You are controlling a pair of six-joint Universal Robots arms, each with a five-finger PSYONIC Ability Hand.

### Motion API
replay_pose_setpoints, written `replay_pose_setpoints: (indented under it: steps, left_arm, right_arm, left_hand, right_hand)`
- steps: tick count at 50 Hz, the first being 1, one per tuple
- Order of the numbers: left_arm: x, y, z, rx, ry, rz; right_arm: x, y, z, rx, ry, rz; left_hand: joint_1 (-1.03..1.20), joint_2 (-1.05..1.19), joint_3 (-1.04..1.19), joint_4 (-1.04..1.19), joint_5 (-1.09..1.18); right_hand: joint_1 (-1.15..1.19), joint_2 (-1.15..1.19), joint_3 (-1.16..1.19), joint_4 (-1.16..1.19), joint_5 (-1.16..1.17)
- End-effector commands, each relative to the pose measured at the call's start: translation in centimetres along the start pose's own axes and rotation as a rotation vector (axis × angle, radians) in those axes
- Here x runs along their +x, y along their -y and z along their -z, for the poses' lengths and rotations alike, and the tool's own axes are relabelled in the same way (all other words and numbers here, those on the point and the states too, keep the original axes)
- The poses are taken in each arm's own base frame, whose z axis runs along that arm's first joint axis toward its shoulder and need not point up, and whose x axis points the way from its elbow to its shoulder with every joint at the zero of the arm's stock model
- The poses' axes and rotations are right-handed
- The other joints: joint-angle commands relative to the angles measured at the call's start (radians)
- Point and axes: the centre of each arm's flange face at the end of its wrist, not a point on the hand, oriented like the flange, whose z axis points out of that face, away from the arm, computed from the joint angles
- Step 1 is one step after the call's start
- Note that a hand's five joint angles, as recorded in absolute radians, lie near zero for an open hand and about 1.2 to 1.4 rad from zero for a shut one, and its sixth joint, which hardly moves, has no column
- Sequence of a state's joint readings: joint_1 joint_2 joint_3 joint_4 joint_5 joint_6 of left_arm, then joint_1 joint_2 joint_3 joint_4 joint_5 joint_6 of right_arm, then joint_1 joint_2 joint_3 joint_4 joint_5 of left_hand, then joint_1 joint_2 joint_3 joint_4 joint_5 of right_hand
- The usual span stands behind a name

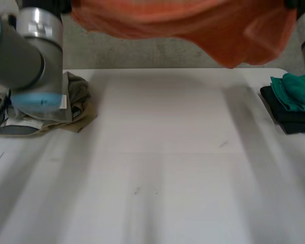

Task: Fold the laundry.

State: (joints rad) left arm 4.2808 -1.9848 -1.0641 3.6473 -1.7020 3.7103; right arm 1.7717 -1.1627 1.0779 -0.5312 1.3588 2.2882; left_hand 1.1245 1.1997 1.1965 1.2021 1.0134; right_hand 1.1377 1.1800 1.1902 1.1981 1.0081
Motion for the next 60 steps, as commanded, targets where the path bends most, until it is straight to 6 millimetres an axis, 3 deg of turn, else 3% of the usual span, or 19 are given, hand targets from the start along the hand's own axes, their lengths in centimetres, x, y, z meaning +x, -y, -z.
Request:
replay_pose_setpoints:
  steps: [1,6,10,13,19,25,32,39,51,60]
  left_arm:
    - [2.2,-4.9,5.3,-0.201,-0.129,0.01]
    - [3.5,-8.3,9.2,-0.343,-0.205,0.002]
    - [4.1,-9.7,11.3,-0.41,-0.241,0.008]
    - [4.2,-10.0,12.0,-0.432,-0.253,0.012]
    - [3.5,-10.5,12.7,-0.46,-0.248,0.005]
    - [3.1,-10.7,12.7,-0.466,-0.236,0.003]
    - [2.8,-11.0,12.7,-0.482,-0.218,0.046]
    - [2.8,-11.0,13.0,-0.504,-0.221,0.078]
    - [2.4,-10.4,12.7,-0.494,-0.213,0.084]
    - [2.6,-10.1,12.5,-0.482,-0.214,0.089]
  right_arm:
    - [-5.7,-3.4,5.1,-0.163,0.283,-0.114]
    - [-9.8,-8.1,9.2,-0.369,0.449,-0.285]
    - [-11.1,-10.2,11.4,-0.514,0.511,-0.382]
    - [-11.1,-11.1,12.2,-0.587,0.522,-0.434]
    - [-9.7,-13.4,13.4,-0.766,0.463,-0.609]
    - [-8.7,-15.0,14.8,-0.902,0.435,-0.701]
    - [-8.4,-16.9,16.1,-0.98,0.434,-0.721]
    - [-9.8,-17.7,17.6,-1.019,0.492,-0.713]
    - [-9.8,-16.7,17.9,-0.936,0.578,-0.632]
    - [-10.9,-16.9,18.5,-0.89,0.649,-0.595]
  left_hand:
    - [0.272,0.197,0.2,0.194,0.208]
    - [0.272,0.197,0.2,0.194,0.208]
    - [0.272,0.197,0.2,0.194,0.208]
    - [0.272,0.197,0.2,0.194,0.208]
    - [0.272,0.197,0.2,0.194,0.208]
    - [0.272,0.197,0.2,0.194,0.208]
    - [0.272,0.197,0.2,0.194,0.208]
    - [0.272,0.197,0.2,0.194,0.208]
    - [0.272,0.197,0.2,0.194,0.208]
    - [0.272,0.197,0.2,0.194,0.208]
  right_hand:
    - [0.259,0.216,0.206,0.198,0.214]
    - [0.259,0.216,0.206,0.198,0.214]
    - [0.259,0.216,0.206,0.198,0.214]
    - [0.259,0.216,0.206,0.198,0.214]
    - [-0.274,-0.316,-0.326,-0.334,-0.319]
    - [-0.541,-0.583,-0.594,-0.602,-0.586]
    - [-0.504,-0.546,-0.557,-0.564,-0.549]
    - [-0.389,-0.432,-0.442,-0.45,-0.434]
    - [-0.483,-0.525,-0.536,-0.544,-0.528]
    - [-0.471,-0.514,-0.524,-0.532,-0.516]
